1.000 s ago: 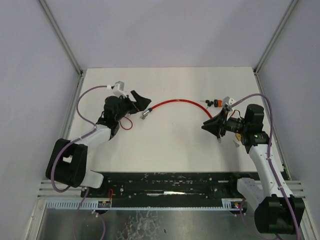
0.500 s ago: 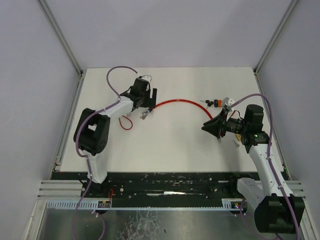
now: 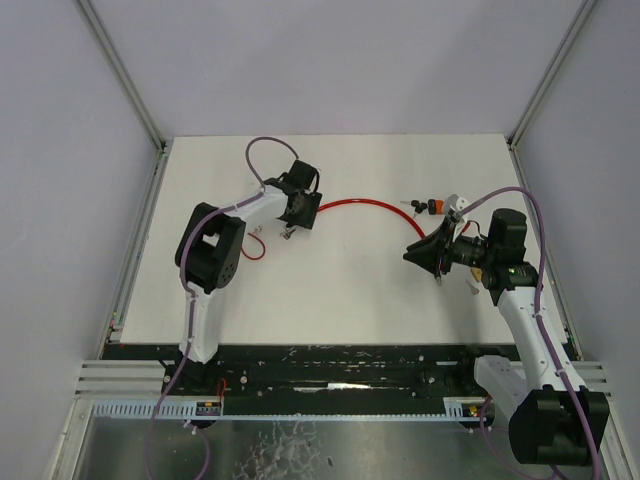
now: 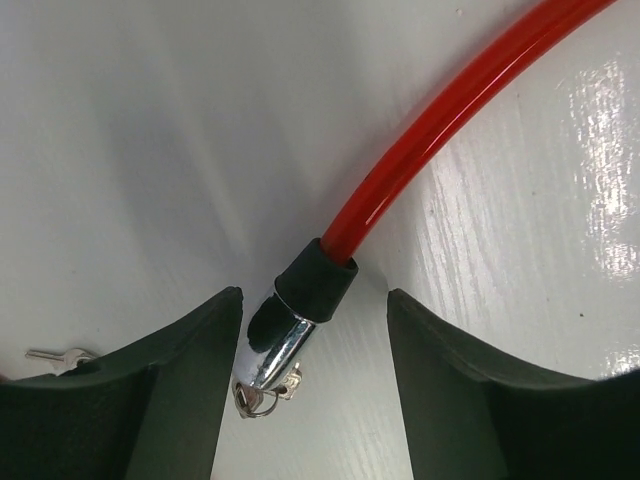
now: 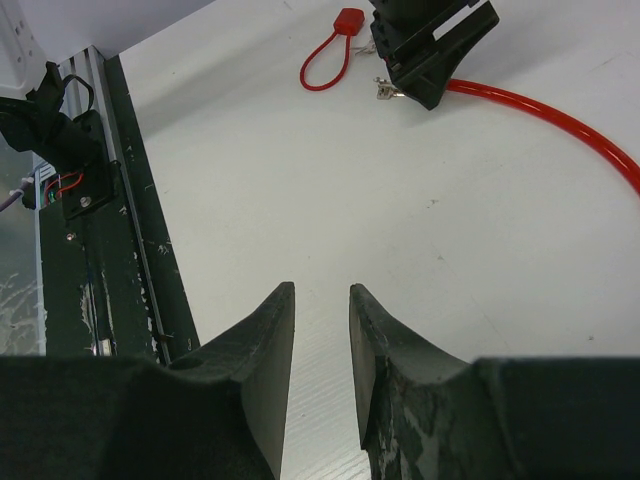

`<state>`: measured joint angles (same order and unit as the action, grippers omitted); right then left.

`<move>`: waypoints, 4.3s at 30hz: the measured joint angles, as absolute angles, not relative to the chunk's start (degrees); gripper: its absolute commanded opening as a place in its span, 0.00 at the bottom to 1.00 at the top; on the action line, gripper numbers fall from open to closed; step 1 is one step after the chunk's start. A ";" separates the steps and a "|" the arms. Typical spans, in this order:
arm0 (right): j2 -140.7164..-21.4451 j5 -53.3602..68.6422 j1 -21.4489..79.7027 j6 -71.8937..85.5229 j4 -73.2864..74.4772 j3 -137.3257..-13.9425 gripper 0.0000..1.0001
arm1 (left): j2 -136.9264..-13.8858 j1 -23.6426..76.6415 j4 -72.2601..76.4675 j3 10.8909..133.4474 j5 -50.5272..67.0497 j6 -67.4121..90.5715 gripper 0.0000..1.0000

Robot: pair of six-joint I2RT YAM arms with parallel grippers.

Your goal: Lock with the key

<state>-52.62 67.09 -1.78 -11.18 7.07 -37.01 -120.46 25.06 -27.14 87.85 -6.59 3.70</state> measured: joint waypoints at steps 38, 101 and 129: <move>-52.66 67.18 -1.93 -11.14 7.05 -37.01 0.35 | -96.57 31.03 -22.28 67.88 -10.02 8.80 0.00; -53.74 68.79 -2.00 -12.29 7.07 -37.01 0.35 | -103.00 36.29 -12.21 59.29 -11.46 11.35 0.32; -70.41 78.61 -0.60 -64.14 33.10 -51.24 0.47 | -84.62 35.88 -15.09 58.24 -5.72 12.84 0.00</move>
